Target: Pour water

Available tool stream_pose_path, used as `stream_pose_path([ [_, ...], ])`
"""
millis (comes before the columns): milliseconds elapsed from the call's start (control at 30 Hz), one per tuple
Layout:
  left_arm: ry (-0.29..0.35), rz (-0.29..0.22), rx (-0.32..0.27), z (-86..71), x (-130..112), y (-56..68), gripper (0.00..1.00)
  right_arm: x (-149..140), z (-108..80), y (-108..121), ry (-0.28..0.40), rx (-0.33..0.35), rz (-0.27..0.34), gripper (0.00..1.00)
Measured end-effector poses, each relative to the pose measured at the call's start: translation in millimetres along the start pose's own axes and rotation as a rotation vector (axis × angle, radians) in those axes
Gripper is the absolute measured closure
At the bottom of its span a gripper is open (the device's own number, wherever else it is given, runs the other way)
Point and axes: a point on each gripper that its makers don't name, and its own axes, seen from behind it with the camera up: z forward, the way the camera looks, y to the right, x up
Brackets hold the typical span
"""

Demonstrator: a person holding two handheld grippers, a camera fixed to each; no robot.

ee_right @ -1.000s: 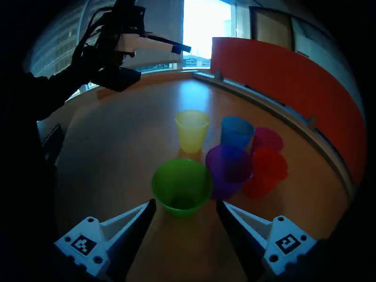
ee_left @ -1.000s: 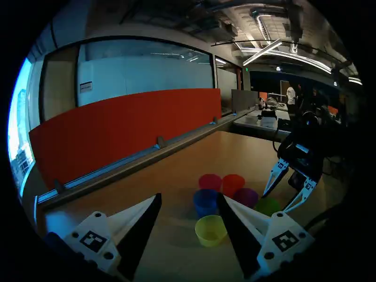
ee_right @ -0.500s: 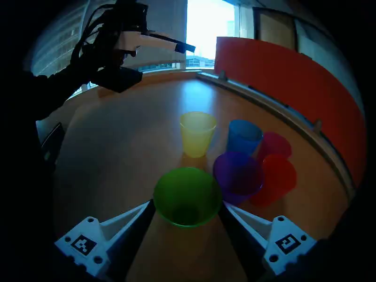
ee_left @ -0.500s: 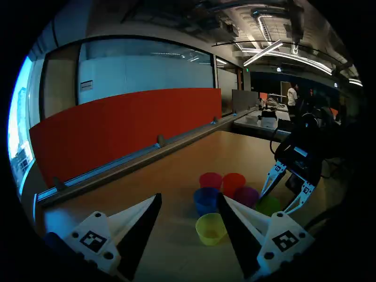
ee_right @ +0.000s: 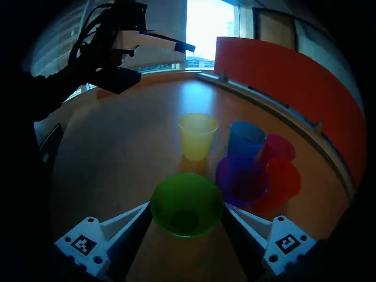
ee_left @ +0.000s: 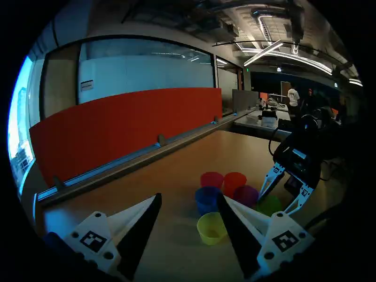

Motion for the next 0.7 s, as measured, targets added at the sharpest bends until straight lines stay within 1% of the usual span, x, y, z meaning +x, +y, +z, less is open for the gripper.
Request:
stream_pose_path([
  [267, 0.0, 0.001, 0.002, 0.8, -0.3, 0.5, 0.14, -0.5, -0.1, 0.2, -0.003, 0.0, -0.009, 0.09],
  [533, -0.002, 0.002, -0.001, 3.1, 0.4, 1.9, 0.14, -1.3, -1.7, 2.8, 0.001, -0.005, -0.013, 0.09],
  [700, -0.003, 0.007, -0.001, 4.8, 2.2, 2.3, 0.14, 4.0, -3.8, 4.9, 0.024, -0.013, -0.007, 0.09],
])
